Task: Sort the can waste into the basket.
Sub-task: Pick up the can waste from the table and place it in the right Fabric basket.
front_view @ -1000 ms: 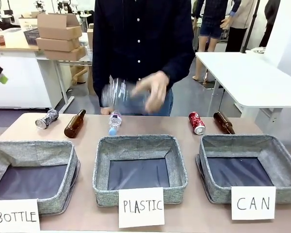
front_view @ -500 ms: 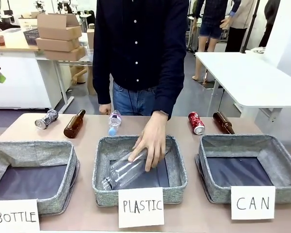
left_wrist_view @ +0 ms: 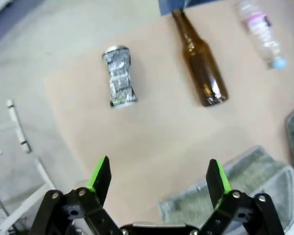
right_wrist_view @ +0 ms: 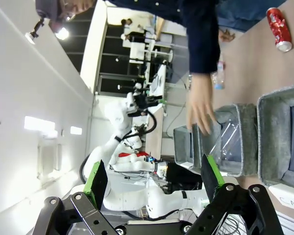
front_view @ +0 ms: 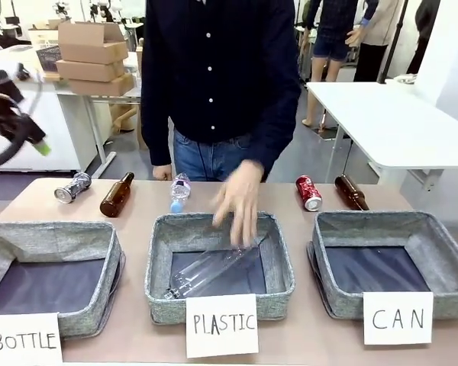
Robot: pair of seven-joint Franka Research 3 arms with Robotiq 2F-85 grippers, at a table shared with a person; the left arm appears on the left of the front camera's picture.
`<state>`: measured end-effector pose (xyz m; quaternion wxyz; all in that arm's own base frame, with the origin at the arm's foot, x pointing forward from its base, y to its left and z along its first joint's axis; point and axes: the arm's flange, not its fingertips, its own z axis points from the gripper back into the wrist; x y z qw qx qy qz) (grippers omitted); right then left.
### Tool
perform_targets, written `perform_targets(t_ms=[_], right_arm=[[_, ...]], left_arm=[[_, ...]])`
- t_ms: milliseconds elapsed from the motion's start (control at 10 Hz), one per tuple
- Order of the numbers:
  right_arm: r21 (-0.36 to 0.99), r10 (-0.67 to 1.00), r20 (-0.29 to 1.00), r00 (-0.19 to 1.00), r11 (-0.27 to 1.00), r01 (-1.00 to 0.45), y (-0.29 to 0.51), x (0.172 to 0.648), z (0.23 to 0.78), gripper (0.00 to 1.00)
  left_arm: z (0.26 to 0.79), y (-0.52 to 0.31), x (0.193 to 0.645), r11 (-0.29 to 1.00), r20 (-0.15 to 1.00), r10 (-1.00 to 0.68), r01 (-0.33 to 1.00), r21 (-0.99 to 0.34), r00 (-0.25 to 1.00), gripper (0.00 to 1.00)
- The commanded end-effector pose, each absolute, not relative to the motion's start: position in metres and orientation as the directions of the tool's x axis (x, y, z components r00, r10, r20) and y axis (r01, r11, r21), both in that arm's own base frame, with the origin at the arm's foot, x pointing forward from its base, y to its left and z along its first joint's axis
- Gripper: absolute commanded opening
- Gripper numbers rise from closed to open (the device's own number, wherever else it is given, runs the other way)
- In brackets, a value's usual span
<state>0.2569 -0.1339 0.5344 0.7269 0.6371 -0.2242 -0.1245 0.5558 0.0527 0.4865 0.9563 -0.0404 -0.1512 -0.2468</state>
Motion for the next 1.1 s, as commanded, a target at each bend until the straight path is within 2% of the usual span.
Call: perform_targets(t_ms=[0, 600, 1000], right_arm=[[0.979, -0.468, 0.196, 0.862, 0.148, -0.142, -0.134, 0.259, 0.537, 1.0], [0.979, -0.468, 0.196, 0.862, 0.148, -0.142, -0.134, 0.259, 0.537, 1.0], [0.979, -0.468, 0.196, 0.862, 0.148, -0.142, -0.134, 0.259, 0.537, 1.0]], left_arm=[[0.481, 0.058, 0.601, 0.871, 0.267, -0.468, 0.491, -0.024, 0.843, 1.0], [0.383, 0.066, 0.656, 0.841, 0.218, -0.506, 0.534, -0.092, 0.835, 1.0], [0.35, 0.07, 0.674, 0.831, 0.221, -0.51, 0.543, -0.123, 0.831, 1.0]])
